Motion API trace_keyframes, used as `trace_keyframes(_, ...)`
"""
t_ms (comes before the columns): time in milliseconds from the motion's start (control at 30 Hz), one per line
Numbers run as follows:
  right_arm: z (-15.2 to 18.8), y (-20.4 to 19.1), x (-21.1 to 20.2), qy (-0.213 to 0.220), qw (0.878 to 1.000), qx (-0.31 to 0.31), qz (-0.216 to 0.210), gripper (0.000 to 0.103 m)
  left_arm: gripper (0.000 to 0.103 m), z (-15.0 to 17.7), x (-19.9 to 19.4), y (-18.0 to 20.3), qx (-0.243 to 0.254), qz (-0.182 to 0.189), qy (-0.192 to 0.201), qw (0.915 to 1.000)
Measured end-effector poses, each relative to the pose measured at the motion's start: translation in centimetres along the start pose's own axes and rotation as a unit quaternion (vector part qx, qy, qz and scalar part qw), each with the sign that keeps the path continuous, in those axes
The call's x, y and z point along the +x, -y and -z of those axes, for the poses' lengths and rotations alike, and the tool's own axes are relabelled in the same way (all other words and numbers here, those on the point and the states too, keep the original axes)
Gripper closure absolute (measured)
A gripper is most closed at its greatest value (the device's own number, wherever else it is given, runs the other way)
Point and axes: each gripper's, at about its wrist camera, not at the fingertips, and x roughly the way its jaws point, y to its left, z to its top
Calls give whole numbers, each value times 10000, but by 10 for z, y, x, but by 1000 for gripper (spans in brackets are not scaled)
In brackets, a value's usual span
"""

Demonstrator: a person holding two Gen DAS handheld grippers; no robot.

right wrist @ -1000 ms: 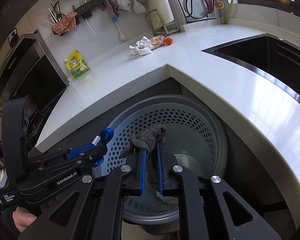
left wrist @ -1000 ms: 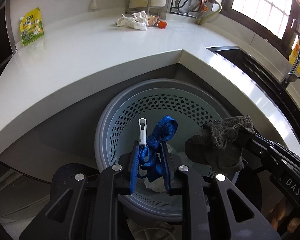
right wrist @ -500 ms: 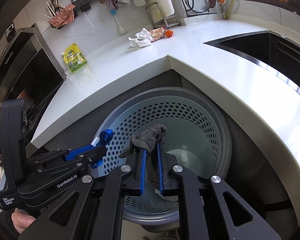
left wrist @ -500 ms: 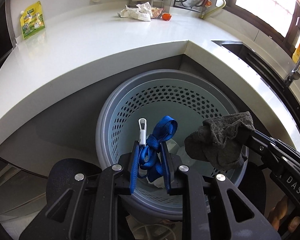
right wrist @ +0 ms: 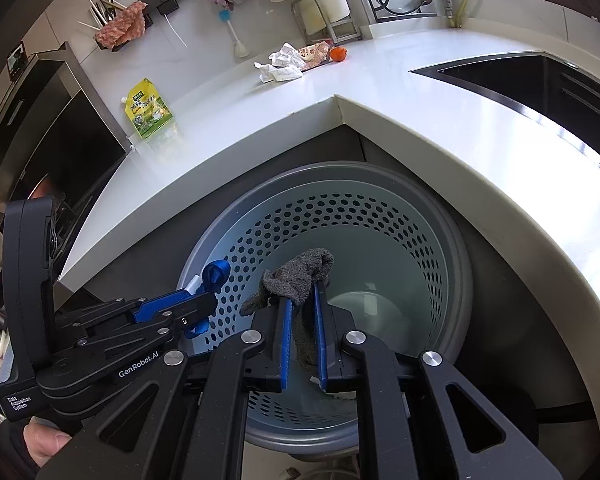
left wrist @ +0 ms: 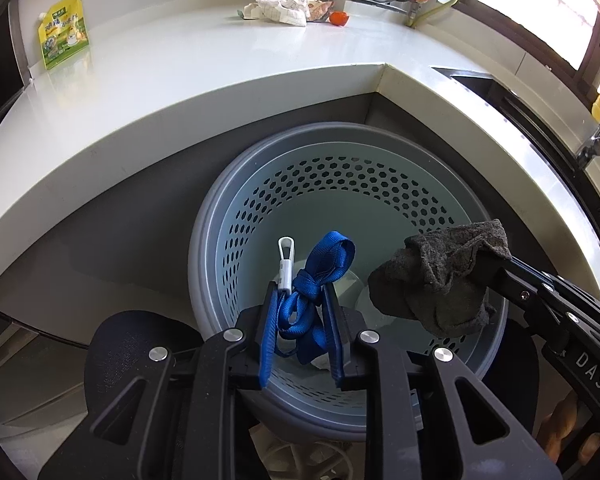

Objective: Collect trash
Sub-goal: 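Open the left tool dropping the glove while the right tool drops the cloth into the bin, then move both open tools back to the remaining paper and orange peel on the counter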

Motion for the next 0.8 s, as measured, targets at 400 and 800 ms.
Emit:
trace_keyframes(400, 2, 10, -4, 124, 9997, 189, 27, 69, 47, 0, -1, -2, -60, -49, 46, 10000)
trace_keyframes(800, 3, 11, -8, 203, 9996, 198, 92, 48, 33, -1, -6, -13, -218, -168, 127, 9995)
